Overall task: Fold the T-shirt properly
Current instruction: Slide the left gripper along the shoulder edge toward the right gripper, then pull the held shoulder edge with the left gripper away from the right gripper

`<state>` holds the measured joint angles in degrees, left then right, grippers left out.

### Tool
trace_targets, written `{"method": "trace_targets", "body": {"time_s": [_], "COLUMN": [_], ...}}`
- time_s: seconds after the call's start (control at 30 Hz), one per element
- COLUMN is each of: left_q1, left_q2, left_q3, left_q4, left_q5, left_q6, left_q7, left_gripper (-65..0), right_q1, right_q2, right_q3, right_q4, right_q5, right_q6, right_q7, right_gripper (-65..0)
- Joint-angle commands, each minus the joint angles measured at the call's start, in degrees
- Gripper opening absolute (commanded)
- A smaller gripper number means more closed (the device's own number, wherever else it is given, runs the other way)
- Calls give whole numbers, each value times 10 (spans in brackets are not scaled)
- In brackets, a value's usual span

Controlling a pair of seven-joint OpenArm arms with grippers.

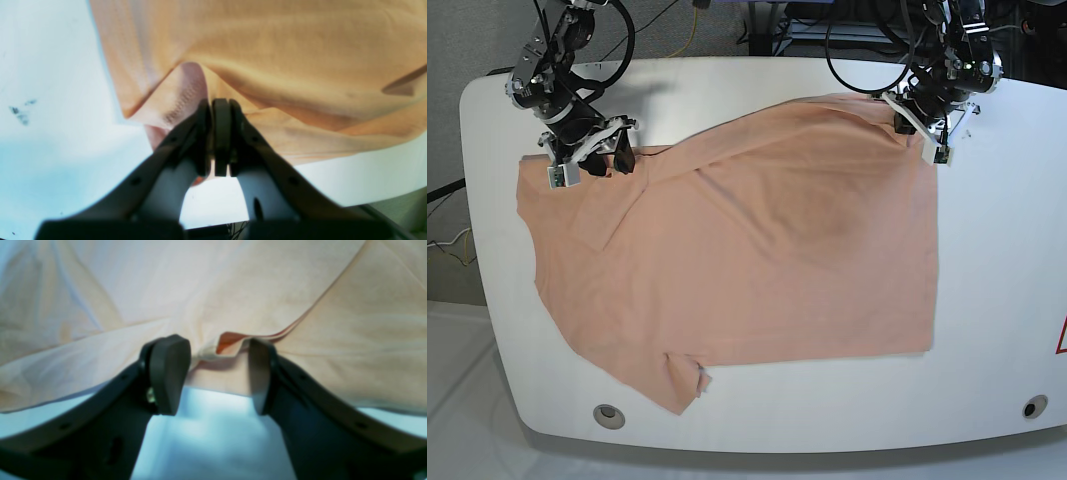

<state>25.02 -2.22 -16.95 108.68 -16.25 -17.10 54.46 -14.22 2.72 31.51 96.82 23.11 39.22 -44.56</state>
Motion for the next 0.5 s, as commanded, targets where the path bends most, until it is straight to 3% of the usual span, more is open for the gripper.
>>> {"method": "trace_targets", "body": {"time_s": [0.0, 0.47], "left_q1": [-13, -45], "left_q2": [-3, -2], "left_q3": [-2, 0], "left_q4": [9, 9], "left_q5": [-5, -5], "left_q6": [-2, -2], "left_q7": [-10, -10], "left_gripper": [-638, -638], "right_q1": [2, 2], "right_q2": [6, 5], "right_q3": [2, 2], "right_q4": [10, 10], "right_q5": [12, 12], "right_q6": [5, 5], "right_q7": [15, 15], "right_gripper": [-346, -346]}}
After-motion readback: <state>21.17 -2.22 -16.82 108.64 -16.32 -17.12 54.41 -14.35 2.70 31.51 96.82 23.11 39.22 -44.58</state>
